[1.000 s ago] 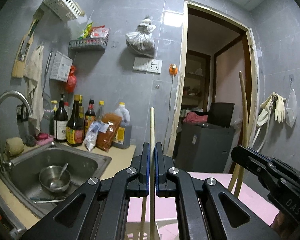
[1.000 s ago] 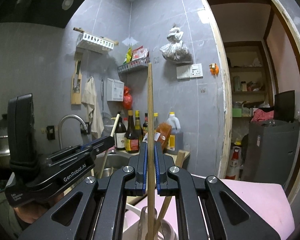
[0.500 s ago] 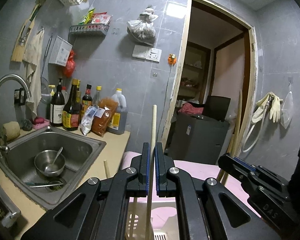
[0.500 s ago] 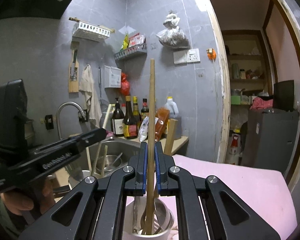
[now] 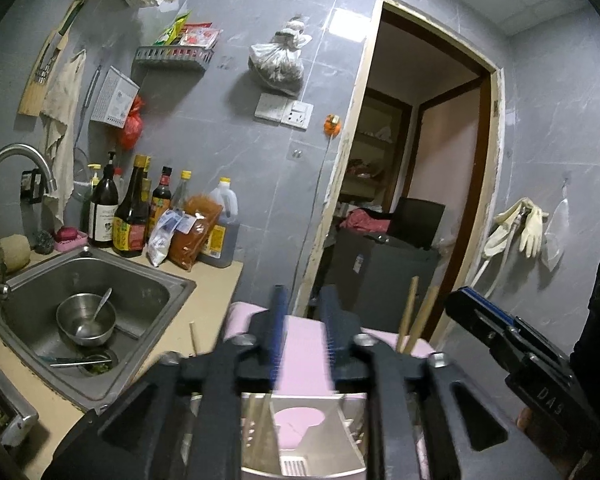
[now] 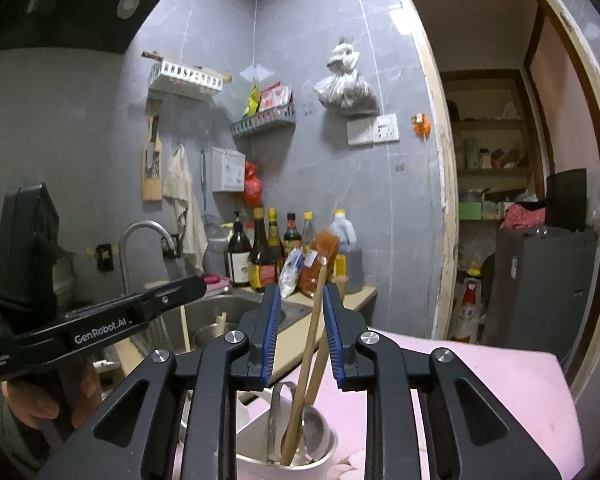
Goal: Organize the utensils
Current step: 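Open the left tool over the holder while the right tool releases its chopstick into it, then move the left tool to the steel spoon while the right tool moves to the last chopstick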
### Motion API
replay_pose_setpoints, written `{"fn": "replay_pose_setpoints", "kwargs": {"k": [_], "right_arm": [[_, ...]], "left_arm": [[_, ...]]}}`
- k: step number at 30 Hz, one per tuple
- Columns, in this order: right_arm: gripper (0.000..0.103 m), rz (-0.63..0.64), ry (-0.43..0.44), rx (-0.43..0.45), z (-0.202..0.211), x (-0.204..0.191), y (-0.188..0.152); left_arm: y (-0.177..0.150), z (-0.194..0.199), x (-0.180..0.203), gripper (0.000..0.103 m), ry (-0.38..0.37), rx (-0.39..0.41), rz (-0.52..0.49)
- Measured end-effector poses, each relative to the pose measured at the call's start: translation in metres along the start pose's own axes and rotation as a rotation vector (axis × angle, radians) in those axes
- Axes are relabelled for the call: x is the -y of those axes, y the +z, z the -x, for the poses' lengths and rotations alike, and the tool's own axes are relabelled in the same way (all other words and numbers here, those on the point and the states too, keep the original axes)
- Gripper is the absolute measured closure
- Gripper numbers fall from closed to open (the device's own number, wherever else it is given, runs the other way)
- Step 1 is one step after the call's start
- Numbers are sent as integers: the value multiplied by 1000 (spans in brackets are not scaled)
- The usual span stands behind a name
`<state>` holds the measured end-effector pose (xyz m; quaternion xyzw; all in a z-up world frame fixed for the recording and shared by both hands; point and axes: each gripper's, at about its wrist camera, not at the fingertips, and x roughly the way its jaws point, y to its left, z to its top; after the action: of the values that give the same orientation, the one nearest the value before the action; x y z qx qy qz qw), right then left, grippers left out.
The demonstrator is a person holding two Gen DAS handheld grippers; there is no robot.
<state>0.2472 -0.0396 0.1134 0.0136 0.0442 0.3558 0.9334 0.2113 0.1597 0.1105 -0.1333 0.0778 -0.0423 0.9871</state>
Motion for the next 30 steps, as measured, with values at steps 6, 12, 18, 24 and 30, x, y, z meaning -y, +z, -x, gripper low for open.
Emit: {"fn": "replay_pose_setpoints", "kwargs": {"k": [6, 12, 18, 24, 30], "right_arm": [[61, 2, -77, 67, 35, 17, 14], [41, 0, -162, 106, 76, 40, 24], [21, 19, -240, 100, 117, 61, 25], [0, 16, -307, 77, 147, 80, 14], [0, -11, -366, -14, 160, 99, -13]], "left_arm": [[9, 11, 21, 68, -37, 17, -6], [10, 19, 51, 45, -86, 25, -15], [-3, 18, 82, 18, -143, -13, -28], [-26, 14, 110, 5, -193, -60, -47], [-56, 4, 130, 5, -215, -168, -74]]}}
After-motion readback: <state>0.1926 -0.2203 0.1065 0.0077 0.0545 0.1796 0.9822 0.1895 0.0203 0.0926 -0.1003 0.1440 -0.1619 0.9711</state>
